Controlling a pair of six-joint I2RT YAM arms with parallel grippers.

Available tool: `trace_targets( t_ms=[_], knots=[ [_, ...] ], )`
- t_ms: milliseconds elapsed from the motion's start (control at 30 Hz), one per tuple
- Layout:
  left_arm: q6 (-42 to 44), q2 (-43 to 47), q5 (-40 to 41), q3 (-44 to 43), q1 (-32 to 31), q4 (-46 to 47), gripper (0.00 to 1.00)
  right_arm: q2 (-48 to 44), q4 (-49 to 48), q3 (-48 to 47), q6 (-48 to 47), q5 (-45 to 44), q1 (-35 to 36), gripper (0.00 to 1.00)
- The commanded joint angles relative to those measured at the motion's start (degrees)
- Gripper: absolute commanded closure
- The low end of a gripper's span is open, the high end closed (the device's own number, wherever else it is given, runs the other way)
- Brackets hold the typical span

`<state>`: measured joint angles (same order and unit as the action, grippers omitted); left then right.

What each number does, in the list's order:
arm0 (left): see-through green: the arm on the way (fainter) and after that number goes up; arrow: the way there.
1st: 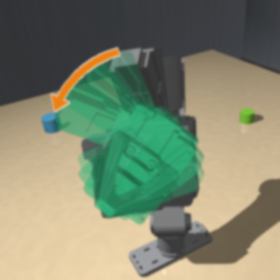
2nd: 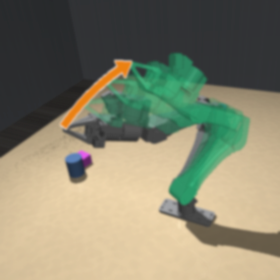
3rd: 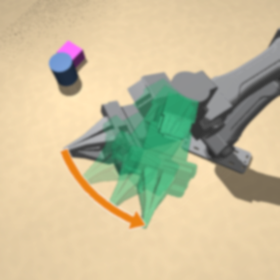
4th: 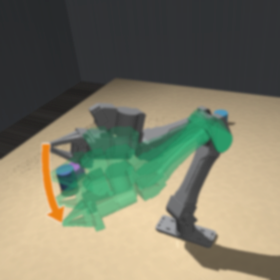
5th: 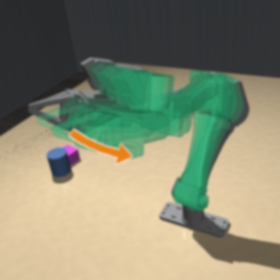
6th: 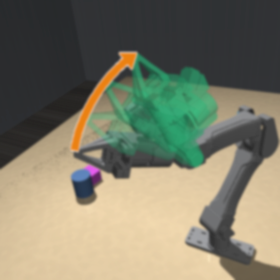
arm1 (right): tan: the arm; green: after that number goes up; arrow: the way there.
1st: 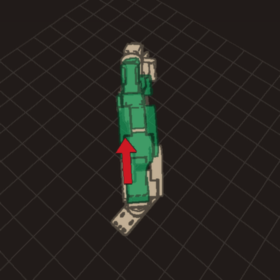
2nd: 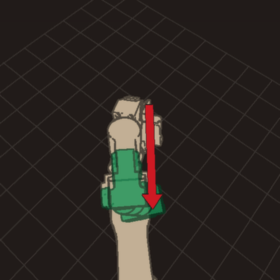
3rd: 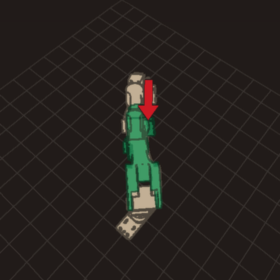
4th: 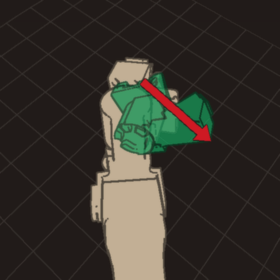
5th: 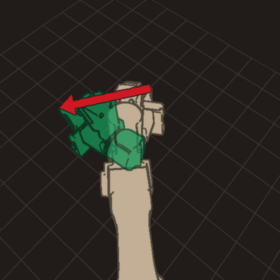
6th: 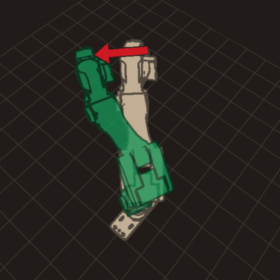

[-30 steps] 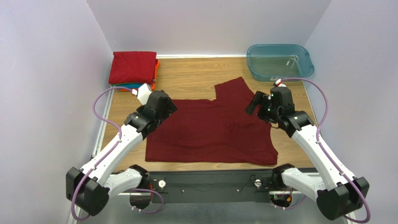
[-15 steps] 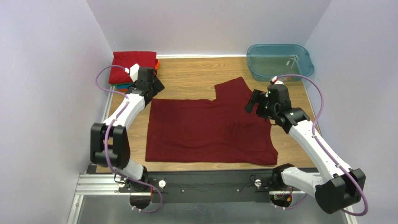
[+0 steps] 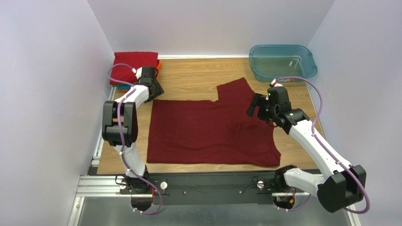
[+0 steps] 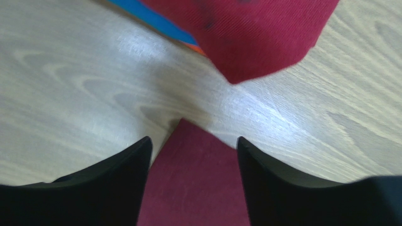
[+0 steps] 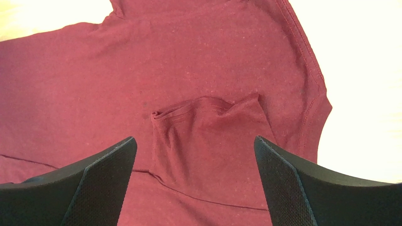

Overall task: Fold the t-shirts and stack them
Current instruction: Fold the tshirt

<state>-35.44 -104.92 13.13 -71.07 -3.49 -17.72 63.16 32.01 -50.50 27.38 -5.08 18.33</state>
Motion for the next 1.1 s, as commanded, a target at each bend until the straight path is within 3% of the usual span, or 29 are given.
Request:
trace_targets(
  t_ms=[0,433,500,567,633,733,1000,1067],
  knots=[
    [2.0,-3.8,-1.3,-3.6,0.1,-1.6,0.28,0.1,-1.3,1.1,-0.7,-0.5,0.2,0.0],
    [3.2,-8.0,-0.9,-2.9,0.1,-3.6,0.36,0.7,-1.5,1.4,-0.7,-1.2,0.2,0.0],
    [3.0,-8.8,-1.3,-2.5,0.1,-3.6,0.42,0.7,-1.5,1.4,-0.6,-1.2,0.2,0.0],
    [2.7,-8.8,-1.6,-2.0,0.1,-3.5,0.55,0.7,-1.5,1.3,-0.6,-1.0,0.2,0.0],
    [2.7,-8.5,-2.2,-1.4,0.1,-3.2,0.55,0.8,-1.5,1.4,-0.6,-1.0,0.2,0.0],
    [3.1,-7.6,-2.9,-0.1,0.1,-2.8,0.69,0.7,-1.6,1.5,-0.5,-1.2,0.2,0.0],
    [3.1,-5.6,-4.1,1.9,0.0,-2.5,0.74,0.9,-1.6,1.6,-0.5,-1.1,0.2,0.0],
    [3.1,-5.2,-4.3,2.3,0.0,-2.1,0.94,1.0,-1.6,1.7,-0.4,-1.2,0.2,0.0]
  ],
)
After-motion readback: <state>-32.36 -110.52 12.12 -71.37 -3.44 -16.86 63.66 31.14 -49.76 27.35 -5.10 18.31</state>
